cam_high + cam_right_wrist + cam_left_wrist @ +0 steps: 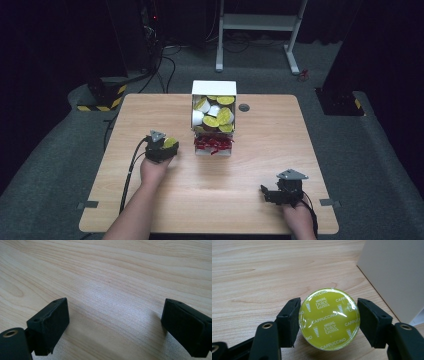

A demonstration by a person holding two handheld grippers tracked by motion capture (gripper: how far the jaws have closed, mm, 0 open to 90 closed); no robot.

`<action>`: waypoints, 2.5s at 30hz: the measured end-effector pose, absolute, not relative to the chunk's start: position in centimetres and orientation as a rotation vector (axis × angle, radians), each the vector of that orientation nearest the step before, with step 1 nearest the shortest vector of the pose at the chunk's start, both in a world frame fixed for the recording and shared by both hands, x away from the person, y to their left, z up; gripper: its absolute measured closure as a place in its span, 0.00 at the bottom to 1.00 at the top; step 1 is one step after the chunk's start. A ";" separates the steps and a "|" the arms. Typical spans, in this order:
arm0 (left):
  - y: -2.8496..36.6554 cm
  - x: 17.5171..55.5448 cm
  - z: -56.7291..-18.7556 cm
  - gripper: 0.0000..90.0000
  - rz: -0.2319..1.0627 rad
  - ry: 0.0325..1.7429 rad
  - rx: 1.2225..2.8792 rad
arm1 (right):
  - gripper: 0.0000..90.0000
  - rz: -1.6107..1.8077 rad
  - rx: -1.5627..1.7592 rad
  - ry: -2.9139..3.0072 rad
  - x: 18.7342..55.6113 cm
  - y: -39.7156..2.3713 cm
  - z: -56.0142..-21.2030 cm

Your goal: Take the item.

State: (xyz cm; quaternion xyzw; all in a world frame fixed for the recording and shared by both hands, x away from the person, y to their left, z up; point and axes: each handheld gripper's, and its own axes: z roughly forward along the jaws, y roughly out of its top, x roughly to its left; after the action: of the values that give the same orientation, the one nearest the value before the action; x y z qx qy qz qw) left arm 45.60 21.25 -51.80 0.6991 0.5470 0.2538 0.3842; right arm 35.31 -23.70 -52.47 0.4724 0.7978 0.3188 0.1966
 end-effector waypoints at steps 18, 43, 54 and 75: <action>21.6 44.7 -49.0 0.20 0.606 1.337 1.737 | 0.09 0.894 1.328 2.234 35.3 -23.7 -52.5; 25.8 39.3 -47.8 0.18 0.562 1.259 1.776 | 0.09 0.896 1.327 2.233 35.3 -23.7 -52.5; 27.7 36.4 -48.7 0.17 0.525 1.277 1.804 | 0.09 0.895 1.327 2.233 35.3 -23.7 -52.5; 30.3 31.7 -52.9 0.08 0.553 1.261 2.062 | 0.09 0.895 1.335 2.231 35.2 -23.6 -52.5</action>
State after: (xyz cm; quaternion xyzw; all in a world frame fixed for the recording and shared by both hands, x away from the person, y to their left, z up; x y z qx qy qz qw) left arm 31.70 30.30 -52.94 0.7866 0.4809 0.2110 0.3248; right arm 35.23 -23.64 -52.46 0.4762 0.7958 0.3193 0.1948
